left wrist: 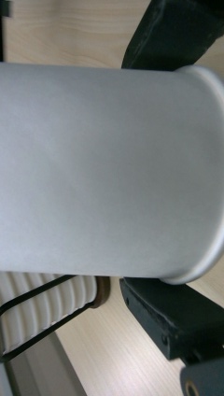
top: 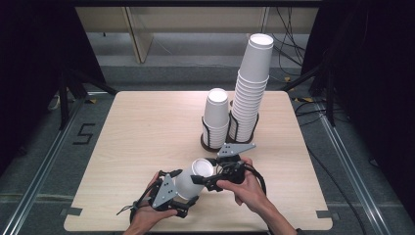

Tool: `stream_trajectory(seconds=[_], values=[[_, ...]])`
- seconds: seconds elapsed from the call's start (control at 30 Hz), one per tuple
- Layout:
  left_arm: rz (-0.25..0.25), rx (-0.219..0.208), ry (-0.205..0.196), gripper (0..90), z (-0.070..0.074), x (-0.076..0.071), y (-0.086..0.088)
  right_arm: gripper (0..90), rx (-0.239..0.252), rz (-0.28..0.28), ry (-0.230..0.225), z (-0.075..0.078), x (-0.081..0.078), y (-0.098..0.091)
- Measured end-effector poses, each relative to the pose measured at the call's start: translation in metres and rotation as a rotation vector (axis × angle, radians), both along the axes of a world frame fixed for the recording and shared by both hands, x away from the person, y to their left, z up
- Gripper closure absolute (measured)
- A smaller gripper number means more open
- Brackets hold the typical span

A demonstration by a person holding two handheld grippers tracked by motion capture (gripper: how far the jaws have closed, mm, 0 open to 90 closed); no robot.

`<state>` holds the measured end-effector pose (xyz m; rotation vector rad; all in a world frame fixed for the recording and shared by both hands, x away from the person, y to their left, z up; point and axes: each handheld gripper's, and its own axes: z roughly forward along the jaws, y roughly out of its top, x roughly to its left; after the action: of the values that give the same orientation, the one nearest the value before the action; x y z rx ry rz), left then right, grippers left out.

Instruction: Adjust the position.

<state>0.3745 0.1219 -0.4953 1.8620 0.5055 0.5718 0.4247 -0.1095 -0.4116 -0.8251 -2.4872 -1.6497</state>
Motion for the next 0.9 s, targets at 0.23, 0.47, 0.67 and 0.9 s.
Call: stream_trajectory(seconds=[0.23,0.47,0.67,0.9], values=[[0.015,-0.11,-0.072,0.9,0.005,-0.003,0.004,25.4,0.104,-0.036,0.047,0.009,-0.004,-0.004],[0.006,-0.098,-0.065,4.2,0.008,-0.002,0.006,24.9,0.113,-0.029,0.044,0.01,-0.003,-0.005],[0.001,-0.049,-0.048,8.0,0.009,0.0,0.007,23.7,0.098,-0.022,0.04,0.006,0.001,-0.003],[-0.037,0.012,-0.001,9.9,0.011,-0.001,0.007,17.2,-0.007,0.006,-0.026,0.012,0.0,-0.007]])
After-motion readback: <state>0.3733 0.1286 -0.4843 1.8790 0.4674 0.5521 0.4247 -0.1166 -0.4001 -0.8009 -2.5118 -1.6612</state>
